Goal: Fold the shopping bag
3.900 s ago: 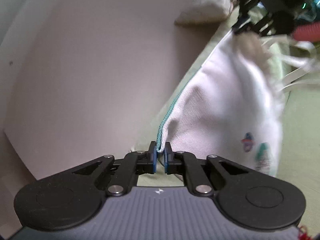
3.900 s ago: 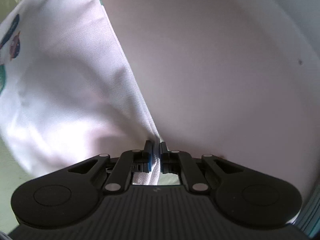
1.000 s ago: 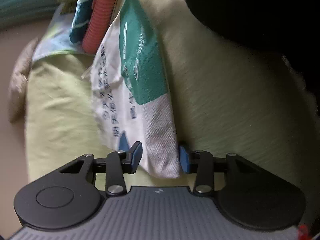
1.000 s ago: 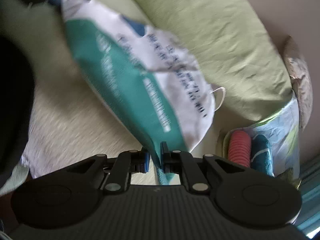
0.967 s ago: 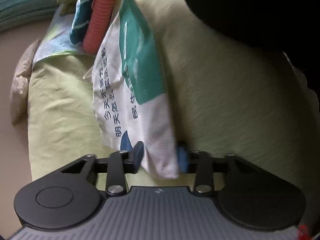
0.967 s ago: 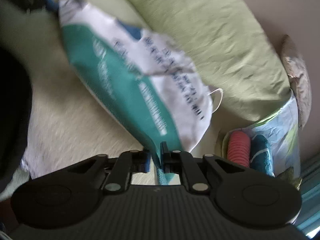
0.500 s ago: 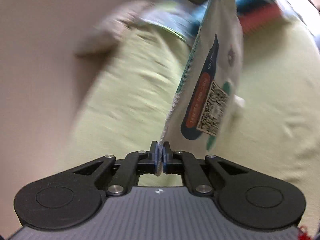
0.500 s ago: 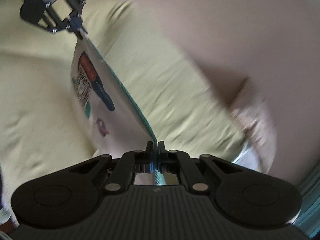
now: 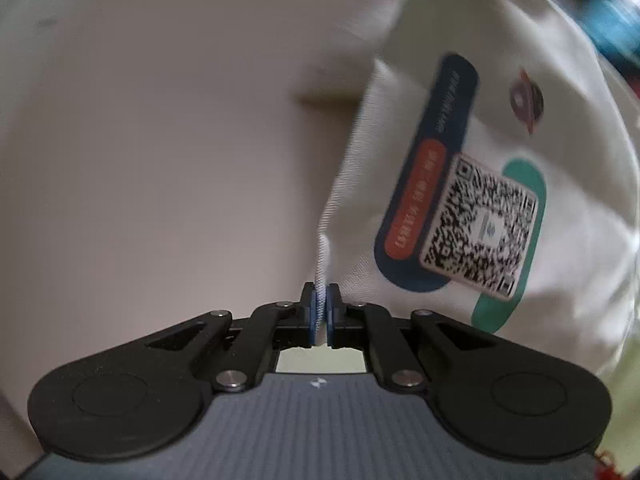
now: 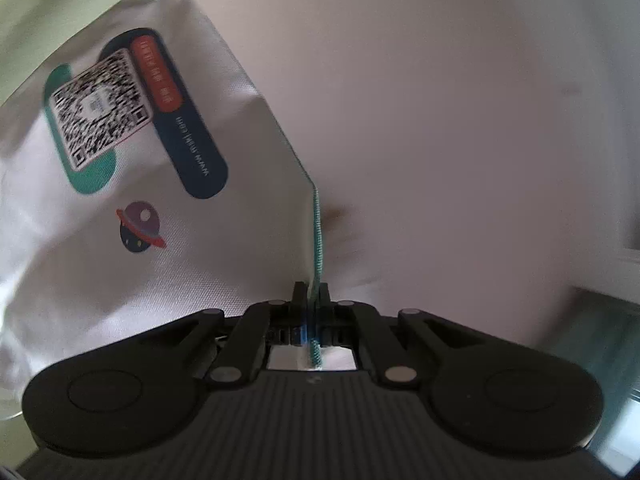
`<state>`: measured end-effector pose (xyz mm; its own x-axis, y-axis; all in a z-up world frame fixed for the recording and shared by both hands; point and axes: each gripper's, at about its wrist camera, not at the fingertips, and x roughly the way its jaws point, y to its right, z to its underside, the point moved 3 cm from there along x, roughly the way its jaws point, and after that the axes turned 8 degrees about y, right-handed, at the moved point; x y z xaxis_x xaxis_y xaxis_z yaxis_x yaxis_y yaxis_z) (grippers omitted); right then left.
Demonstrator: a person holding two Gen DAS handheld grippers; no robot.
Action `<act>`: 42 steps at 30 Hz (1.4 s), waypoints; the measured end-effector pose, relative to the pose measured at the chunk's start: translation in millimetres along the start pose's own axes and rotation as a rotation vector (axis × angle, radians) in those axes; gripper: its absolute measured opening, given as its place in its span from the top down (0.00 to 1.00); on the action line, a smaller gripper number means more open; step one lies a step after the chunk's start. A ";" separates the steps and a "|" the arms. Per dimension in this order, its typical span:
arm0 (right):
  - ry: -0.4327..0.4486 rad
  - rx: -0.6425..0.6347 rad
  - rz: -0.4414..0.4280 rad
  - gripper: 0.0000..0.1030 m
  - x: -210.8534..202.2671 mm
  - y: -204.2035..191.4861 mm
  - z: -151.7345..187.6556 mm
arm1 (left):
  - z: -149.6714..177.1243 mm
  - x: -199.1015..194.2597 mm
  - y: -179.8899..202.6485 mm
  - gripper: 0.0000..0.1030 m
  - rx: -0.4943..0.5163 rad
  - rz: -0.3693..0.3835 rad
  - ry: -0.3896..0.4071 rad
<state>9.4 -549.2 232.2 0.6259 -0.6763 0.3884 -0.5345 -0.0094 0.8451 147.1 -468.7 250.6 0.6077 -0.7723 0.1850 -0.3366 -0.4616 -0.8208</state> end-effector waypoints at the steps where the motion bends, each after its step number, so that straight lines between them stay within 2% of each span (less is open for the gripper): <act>1: 0.029 0.023 0.069 1.00 -5.0 16.8 -3.6 | -8.6 -7.7 -11.9 0.94 -0.031 -0.030 0.038; 2: 0.049 0.051 0.111 1.00 -14.5 31.5 -5.9 | -14.6 -20.6 -20.1 0.94 -0.055 -0.049 0.077; 4: 0.093 0.117 0.134 0.99 -52.2 52.2 -5.5 | -21.5 -50.7 -30.5 0.93 -0.092 -0.085 0.151; 5: 0.104 0.134 0.119 0.99 -76.1 54.9 -3.0 | -16.0 -71.4 -24.2 0.93 -0.088 -0.091 0.180; 7: 0.105 0.155 0.024 0.99 -134.6 44.0 8.0 | 6.5 -115.2 5.7 0.93 -0.051 -0.063 0.212; 10: 0.015 0.191 -0.217 0.99 -223.7 -13.1 36.0 | 60.6 -177.8 86.6 0.93 0.010 0.136 0.156; 13: -0.140 0.199 -0.469 0.99 -306.2 -102.6 68.3 | 118.5 -235.8 175.3 0.93 0.064 0.380 0.047; 15: -0.247 0.229 -0.593 0.99 -348.7 -152.9 84.4 | 156.7 -271.4 231.0 0.93 0.094 0.546 -0.046; 18: -0.381 0.245 -0.739 0.99 -396.6 -207.1 99.2 | 198.9 -309.9 276.3 0.91 0.092 0.699 -0.148; 19: -0.409 0.242 -0.761 0.99 -405.1 -217.1 102.4 | 208.1 -315.1 282.1 0.85 0.076 0.737 -0.186; 22: -0.455 0.258 -0.801 0.90 -418.0 -222.2 99.0 | 218.1 -330.9 276.7 0.83 0.056 0.828 -0.241; 24: -0.491 0.350 -0.793 0.73 -423.7 -204.8 84.8 | 217.8 -340.1 259.6 0.83 0.026 0.840 -0.253; 26: -0.534 0.530 -0.766 0.73 -416.3 -179.3 81.1 | 212.7 -343.0 236.5 0.83 -0.052 0.822 -0.275; 29: -0.572 0.892 -0.685 0.73 -395.6 -146.8 83.7 | 192.5 -326.9 226.9 0.84 -0.207 0.803 -0.289; 31: -0.574 1.040 -0.642 0.74 -370.6 -144.0 84.7 | 174.6 -310.4 228.2 0.84 -0.303 0.800 -0.282; 32: -0.564 1.088 -0.627 0.79 -358.5 -147.5 81.9 | 165.5 -303.8 234.1 0.83 -0.331 0.808 -0.276; 33: -0.554 1.116 -0.626 0.85 -349.0 -155.9 77.6 | 156.2 -298.7 244.7 0.83 -0.341 0.823 -0.266; 35: -0.581 1.152 -0.655 0.86 -338.6 -179.6 74.0 | 141.7 -288.9 267.4 0.81 -0.356 0.856 -0.255; 37: -0.648 1.190 -0.699 0.86 -332.9 -207.0 80.3 | 138.2 -280.3 294.1 0.81 -0.364 0.898 -0.269; 39: -0.757 1.165 -0.744 0.87 -342.0 -231.6 90.6 | 143.1 -276.9 318.4 0.82 -0.341 0.939 -0.316; 42: -0.760 1.082 -0.719 0.90 -369.4 -229.5 91.7 | 156.1 -289.5 333.1 0.83 -0.290 0.924 -0.339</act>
<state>-151.2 -364.8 -138.9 0.6756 -0.4978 -0.5438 -0.6117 -0.7902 -0.0366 -28.6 -330.7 -160.7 0.1785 -0.7365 -0.6524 -0.9099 0.1288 -0.3944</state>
